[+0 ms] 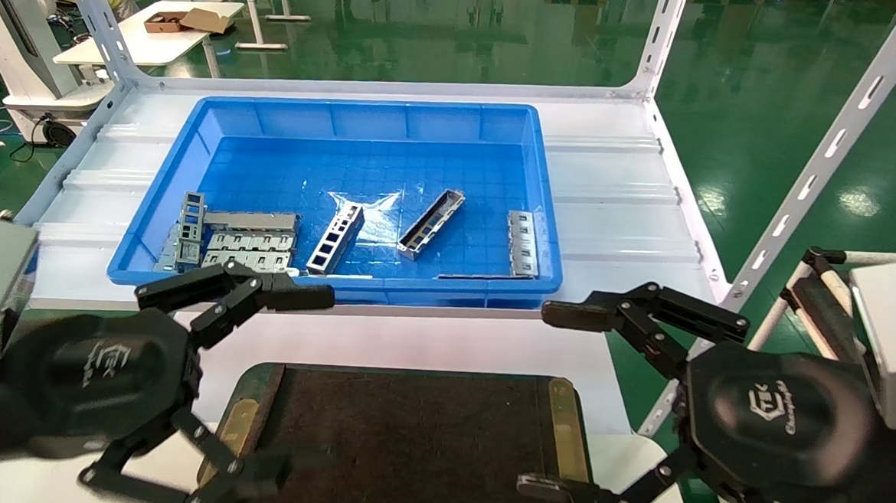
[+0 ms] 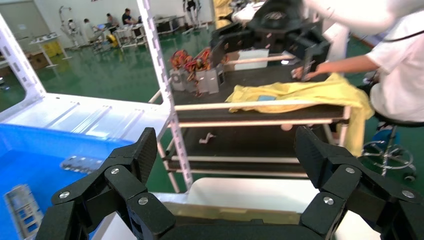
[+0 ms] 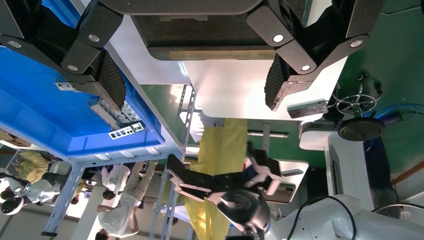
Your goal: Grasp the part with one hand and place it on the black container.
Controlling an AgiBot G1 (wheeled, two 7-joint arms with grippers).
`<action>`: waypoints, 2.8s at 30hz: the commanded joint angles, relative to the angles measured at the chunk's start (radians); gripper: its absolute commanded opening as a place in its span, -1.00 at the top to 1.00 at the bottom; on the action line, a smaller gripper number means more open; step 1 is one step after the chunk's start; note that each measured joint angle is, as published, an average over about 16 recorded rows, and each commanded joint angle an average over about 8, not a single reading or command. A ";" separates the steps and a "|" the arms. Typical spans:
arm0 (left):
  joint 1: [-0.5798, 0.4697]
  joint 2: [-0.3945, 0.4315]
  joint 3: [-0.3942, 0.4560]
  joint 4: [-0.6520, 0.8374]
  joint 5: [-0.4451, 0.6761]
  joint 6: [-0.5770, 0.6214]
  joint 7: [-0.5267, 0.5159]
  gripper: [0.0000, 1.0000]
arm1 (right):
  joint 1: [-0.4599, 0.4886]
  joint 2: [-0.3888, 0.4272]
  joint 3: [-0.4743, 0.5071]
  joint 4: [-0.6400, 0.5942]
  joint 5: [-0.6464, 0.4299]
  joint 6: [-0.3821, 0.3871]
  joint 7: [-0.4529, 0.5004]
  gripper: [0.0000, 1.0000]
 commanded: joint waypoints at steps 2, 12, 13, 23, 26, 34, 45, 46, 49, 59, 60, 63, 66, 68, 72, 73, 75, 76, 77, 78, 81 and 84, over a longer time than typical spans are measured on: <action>-0.016 0.009 0.006 0.009 0.024 -0.012 0.007 -1.00 | 0.000 0.000 0.000 0.000 0.000 0.000 0.000 -1.00; -0.161 0.136 0.076 0.114 0.207 -0.121 0.031 -1.00 | 0.000 0.000 -0.001 0.000 0.001 0.000 -0.001 -1.00; -0.179 0.153 0.084 0.131 0.228 -0.134 0.036 -1.00 | 0.000 0.000 -0.001 0.000 0.001 0.000 -0.001 -1.00; -0.342 0.340 0.177 0.372 0.437 -0.278 0.083 -1.00 | 0.001 0.001 -0.002 0.000 0.001 0.001 -0.001 -1.00; -0.386 0.398 0.204 0.459 0.492 -0.323 0.088 -1.00 | 0.001 0.001 -0.002 0.000 0.001 0.001 -0.001 -1.00; -0.491 0.542 0.258 0.697 0.593 -0.434 0.085 -1.00 | 0.001 0.001 -0.003 0.000 0.002 0.001 -0.001 -1.00; -0.602 0.703 0.291 0.996 0.660 -0.583 0.127 -1.00 | 0.001 0.001 -0.003 0.000 0.002 0.001 -0.002 -1.00; -0.606 0.710 0.293 1.011 0.661 -0.592 0.133 -1.00 | 0.001 0.001 -0.004 0.000 0.002 0.001 -0.002 -1.00; -0.612 0.724 0.299 1.044 0.660 -0.615 0.143 -1.00 | 0.001 0.001 -0.004 0.000 0.002 0.001 -0.002 -1.00; -0.603 0.736 0.348 1.068 0.654 -0.678 0.092 0.19 | 0.001 0.002 -0.004 0.000 0.003 0.002 -0.002 0.71; -0.602 0.735 0.354 1.065 0.653 -0.682 0.086 0.44 | 0.001 0.002 -0.005 0.000 0.003 0.002 -0.002 0.91; -0.596 0.735 0.370 1.060 0.650 -0.690 0.071 1.00 | 0.001 0.002 -0.005 0.000 0.003 0.002 -0.002 1.00; -0.591 0.734 0.386 1.057 0.645 -0.693 0.058 1.00 | 0.001 0.002 -0.005 0.000 0.003 0.002 -0.002 1.00; -0.588 0.733 0.395 1.055 0.642 -0.693 0.052 1.00 | 0.001 0.002 -0.005 0.000 0.003 0.002 -0.003 1.00; -0.581 0.732 0.413 1.052 0.634 -0.691 0.045 1.00 | 0.001 0.002 -0.005 0.000 0.004 0.002 -0.003 1.00; -0.580 0.732 0.417 1.052 0.632 -0.690 0.044 1.00 | 0.001 0.002 -0.005 0.000 0.004 0.002 -0.003 1.00; -0.578 0.731 0.424 1.052 0.627 -0.689 0.043 1.00 | 0.001 0.002 -0.006 0.000 0.004 0.002 -0.003 1.00; -0.577 0.730 0.427 1.052 0.625 -0.688 0.042 1.00 | 0.001 0.002 -0.006 0.000 0.004 0.002 -0.003 1.00; -0.576 0.730 0.429 1.053 0.622 -0.687 0.041 1.00 | 0.001 0.002 -0.006 0.000 0.004 0.002 -0.003 1.00; -0.576 0.730 0.432 1.054 0.619 -0.686 0.040 1.00 | 0.001 0.002 -0.006 0.000 0.004 0.002 -0.003 1.00; -0.575 0.729 0.440 1.056 0.611 -0.684 0.040 1.00 | 0.001 0.002 -0.006 0.000 0.004 0.002 -0.003 1.00; -0.574 0.728 0.446 1.059 0.604 -0.682 0.043 1.00 | 0.001 0.002 -0.006 0.000 0.004 0.002 -0.003 1.00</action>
